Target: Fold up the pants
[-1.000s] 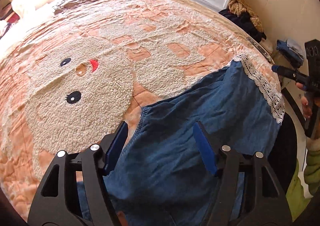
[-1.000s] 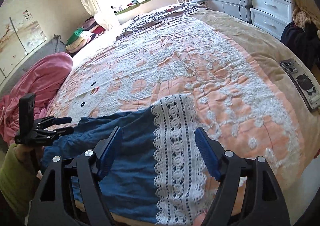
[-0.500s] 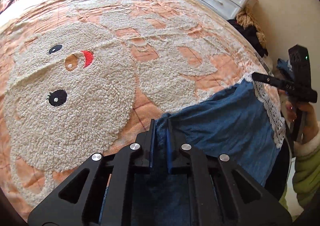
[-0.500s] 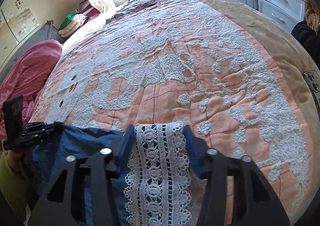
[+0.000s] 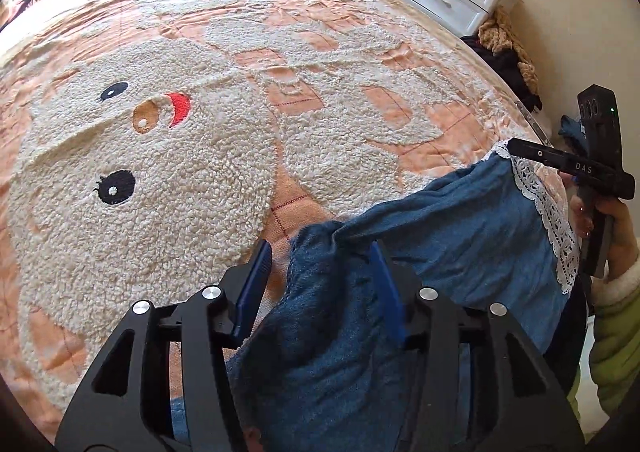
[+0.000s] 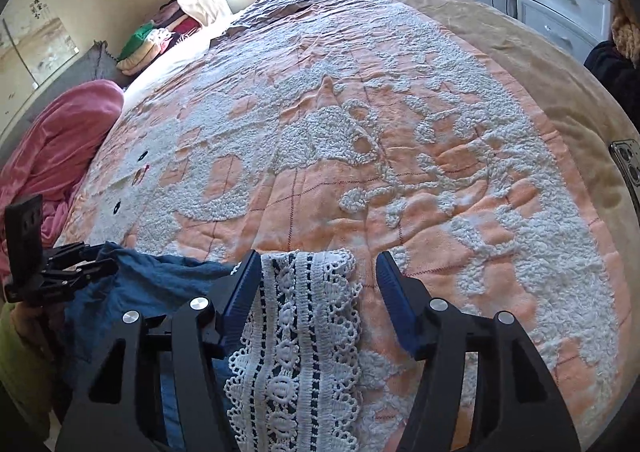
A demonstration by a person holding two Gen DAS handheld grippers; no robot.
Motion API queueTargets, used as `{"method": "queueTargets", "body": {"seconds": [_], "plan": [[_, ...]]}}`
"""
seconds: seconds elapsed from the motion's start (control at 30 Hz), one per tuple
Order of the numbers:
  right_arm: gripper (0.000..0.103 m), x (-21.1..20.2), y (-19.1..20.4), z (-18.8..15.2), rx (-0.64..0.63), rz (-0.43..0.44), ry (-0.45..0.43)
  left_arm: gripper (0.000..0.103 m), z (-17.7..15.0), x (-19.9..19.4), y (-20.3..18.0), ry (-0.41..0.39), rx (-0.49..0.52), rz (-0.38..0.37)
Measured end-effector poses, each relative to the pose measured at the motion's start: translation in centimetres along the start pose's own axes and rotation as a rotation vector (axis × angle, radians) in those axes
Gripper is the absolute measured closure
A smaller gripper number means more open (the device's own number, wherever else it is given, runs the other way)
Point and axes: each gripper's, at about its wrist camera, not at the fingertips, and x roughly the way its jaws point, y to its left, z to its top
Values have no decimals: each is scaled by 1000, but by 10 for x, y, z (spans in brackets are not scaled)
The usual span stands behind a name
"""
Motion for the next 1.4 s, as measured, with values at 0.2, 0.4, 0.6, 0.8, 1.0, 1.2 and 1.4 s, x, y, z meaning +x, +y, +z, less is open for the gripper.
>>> {"method": "queueTargets", "body": {"seconds": [0.2, 0.4, 0.6, 0.8, 1.0, 1.2, 1.4], "plan": [[73, 9, 15, -10, -101, -18, 8, 92, -2, 4, -2, 1, -12, -23], [84, -20, 37, -32, -277, -71, -115, 97, -4, -3, -11, -37, 34, 11], [88, -24, 38, -30, -279, -50, -114, 97, 0, -11, -12, -68, 24, 36], [90, -31, 27, -9, -165, -10, -186, 100, 5, -20, -10, -125, -6, 40], [90, -27, 35, 3, -184, -6, -198, 100, 8, -21, -4, -131, -15, 57], [85, 21, 20, -1, -152, -66, -50, 97, 6, 7, 1, -61, -27, 98], [67, 12, 11, -2, -98, -58, -55, 85, 2, 5, 8, -74, -52, 116]]}}
